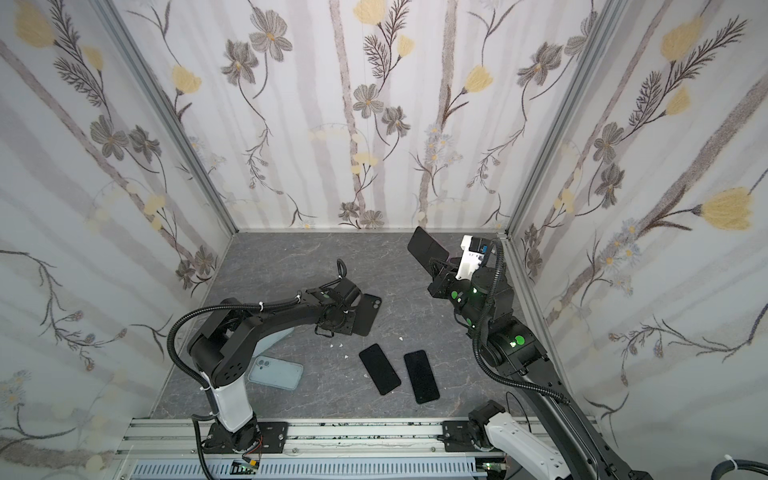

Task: Put the phone into the phone case

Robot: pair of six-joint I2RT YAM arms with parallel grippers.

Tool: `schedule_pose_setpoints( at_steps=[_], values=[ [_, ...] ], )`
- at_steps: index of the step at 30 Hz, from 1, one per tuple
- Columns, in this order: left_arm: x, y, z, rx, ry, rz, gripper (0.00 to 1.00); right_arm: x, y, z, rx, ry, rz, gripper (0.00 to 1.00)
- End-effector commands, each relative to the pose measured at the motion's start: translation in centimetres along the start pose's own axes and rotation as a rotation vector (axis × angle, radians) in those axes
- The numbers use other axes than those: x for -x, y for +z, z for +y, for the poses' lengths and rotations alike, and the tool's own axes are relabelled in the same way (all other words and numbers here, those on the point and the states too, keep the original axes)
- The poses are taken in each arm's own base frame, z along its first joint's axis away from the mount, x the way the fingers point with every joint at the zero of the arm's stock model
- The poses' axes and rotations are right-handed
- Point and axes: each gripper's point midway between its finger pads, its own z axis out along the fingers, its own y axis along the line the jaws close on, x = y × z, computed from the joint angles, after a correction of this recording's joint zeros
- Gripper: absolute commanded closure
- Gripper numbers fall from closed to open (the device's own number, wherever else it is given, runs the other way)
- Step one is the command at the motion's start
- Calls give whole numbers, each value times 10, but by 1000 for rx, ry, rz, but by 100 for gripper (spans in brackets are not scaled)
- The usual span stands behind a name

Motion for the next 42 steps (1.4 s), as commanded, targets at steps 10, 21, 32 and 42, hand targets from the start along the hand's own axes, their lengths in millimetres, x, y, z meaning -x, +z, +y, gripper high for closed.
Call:
schedule_pose_setpoints(
  at_steps=[10, 21, 32, 42],
  values=[
    [-6, -25, -78, -284, -105, -7, 41, 9, -1, 7, 38, 21, -50, 100],
    [83, -10, -49, -87, 300, -76, 39, 11, -2, 6, 34, 22, -53, 100],
    [104, 11, -43, -183, 280, -55, 45, 18, -6, 5, 5, -11, -61, 100],
    [89, 35, -32, -120, 340, 31, 51, 16, 1, 5, 2, -17, -48, 100]
  ],
)
